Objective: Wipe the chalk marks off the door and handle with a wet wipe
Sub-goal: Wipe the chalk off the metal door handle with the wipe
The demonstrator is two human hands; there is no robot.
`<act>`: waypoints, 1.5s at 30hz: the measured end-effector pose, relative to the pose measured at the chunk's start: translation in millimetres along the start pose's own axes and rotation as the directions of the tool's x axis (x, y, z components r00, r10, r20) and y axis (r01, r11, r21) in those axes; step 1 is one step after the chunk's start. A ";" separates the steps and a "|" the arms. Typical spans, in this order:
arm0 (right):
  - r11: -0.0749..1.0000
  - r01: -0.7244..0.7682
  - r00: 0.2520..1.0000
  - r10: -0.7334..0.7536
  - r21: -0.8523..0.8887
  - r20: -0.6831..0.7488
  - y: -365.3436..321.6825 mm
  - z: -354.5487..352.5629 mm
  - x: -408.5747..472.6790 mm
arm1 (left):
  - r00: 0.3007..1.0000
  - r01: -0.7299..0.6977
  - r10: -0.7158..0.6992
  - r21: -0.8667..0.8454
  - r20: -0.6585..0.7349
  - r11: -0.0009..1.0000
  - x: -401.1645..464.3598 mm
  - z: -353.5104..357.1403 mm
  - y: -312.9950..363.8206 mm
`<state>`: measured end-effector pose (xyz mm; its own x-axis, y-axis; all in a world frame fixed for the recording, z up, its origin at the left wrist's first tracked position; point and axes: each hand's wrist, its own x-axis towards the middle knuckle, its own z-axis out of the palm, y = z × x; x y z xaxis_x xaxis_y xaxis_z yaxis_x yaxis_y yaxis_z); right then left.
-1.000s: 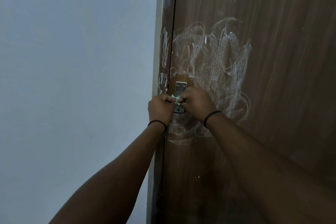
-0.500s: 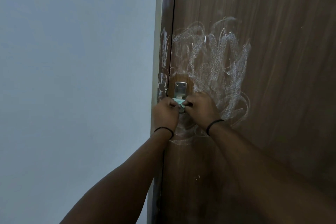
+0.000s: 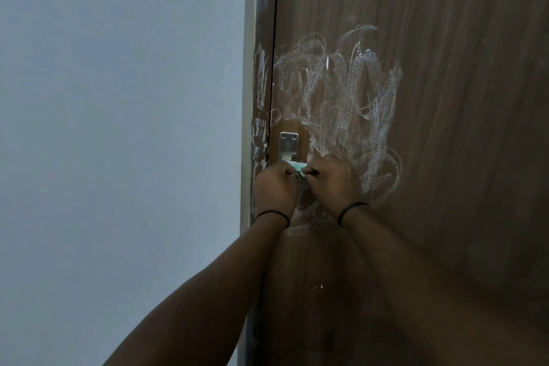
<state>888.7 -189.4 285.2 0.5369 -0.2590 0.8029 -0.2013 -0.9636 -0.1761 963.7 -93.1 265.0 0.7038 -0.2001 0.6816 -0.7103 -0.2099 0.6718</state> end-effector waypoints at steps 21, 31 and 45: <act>0.983 -0.183 0.979 0.185 0.028 -0.090 33.7 -11.7 -13.6 | 0.999 -0.028 0.028 0.010 0.034 1.000 -5.6 33.7 35.4; 0.938 -0.230 0.961 0.260 0.258 -0.091 38.3 -6.7 -4.7 | 0.998 -0.045 0.046 -0.029 0.033 0.999 0.8 22.0 28.9; 0.974 -0.067 0.988 0.033 0.219 0.154 -15.6 21.8 35.3 | 0.978 0.124 -0.139 -0.105 -0.153 0.987 17.9 -6.1 -8.1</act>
<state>928.6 -184.9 303.9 0.6497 -0.2979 0.6994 -0.0527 -0.9355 -0.3495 982.0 -89.2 273.5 0.7861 -0.0197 0.6178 -0.6146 -0.1313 0.7778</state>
